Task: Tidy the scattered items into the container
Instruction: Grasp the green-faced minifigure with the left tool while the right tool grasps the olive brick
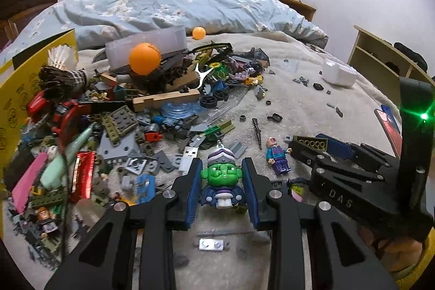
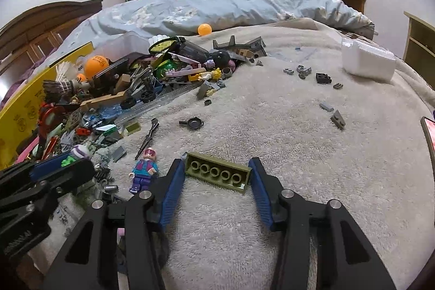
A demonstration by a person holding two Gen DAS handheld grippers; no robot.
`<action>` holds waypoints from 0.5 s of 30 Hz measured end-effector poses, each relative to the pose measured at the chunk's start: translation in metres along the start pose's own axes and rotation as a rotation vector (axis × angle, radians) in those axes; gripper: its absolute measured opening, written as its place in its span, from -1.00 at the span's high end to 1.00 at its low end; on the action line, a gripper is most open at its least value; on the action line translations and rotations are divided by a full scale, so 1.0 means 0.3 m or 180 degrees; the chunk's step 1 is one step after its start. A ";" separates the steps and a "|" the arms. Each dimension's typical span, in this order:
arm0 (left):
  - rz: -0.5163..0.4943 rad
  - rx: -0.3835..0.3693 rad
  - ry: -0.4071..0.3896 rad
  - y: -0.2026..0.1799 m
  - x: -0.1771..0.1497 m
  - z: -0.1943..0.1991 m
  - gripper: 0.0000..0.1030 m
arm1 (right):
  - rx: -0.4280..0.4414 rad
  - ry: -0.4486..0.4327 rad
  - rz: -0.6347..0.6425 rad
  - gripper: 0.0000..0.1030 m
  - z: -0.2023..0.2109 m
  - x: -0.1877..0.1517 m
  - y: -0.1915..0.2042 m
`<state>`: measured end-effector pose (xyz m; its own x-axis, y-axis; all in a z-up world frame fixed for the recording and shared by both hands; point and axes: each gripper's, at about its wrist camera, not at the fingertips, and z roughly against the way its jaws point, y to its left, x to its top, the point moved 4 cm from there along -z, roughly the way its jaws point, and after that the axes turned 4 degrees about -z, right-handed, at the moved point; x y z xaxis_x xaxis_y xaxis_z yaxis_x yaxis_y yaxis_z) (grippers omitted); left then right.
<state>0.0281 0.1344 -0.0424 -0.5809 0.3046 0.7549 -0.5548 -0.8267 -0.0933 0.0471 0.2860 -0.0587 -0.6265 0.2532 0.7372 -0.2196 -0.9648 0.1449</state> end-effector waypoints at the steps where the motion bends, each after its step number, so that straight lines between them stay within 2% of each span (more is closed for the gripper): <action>1: 0.0001 0.0017 -0.0013 0.005 0.001 0.012 0.44 | 0.0027 0.0010 -0.0024 0.05 0.004 0.003 -0.003; 8: 0.0041 0.0097 -0.0142 0.044 0.023 0.084 0.44 | 0.0253 0.0021 -0.0099 0.05 0.058 0.029 0.011; 15: 0.0099 0.0201 -0.0251 0.093 0.046 0.148 0.44 | 0.0507 0.0023 0.0131 0.05 0.109 0.040 0.119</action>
<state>0.0310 0.0946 -0.0056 -0.5472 0.2422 0.8012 -0.4972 -0.8641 -0.0783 0.0563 0.2522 -0.0231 -0.6381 0.2132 0.7399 -0.0726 -0.9733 0.2179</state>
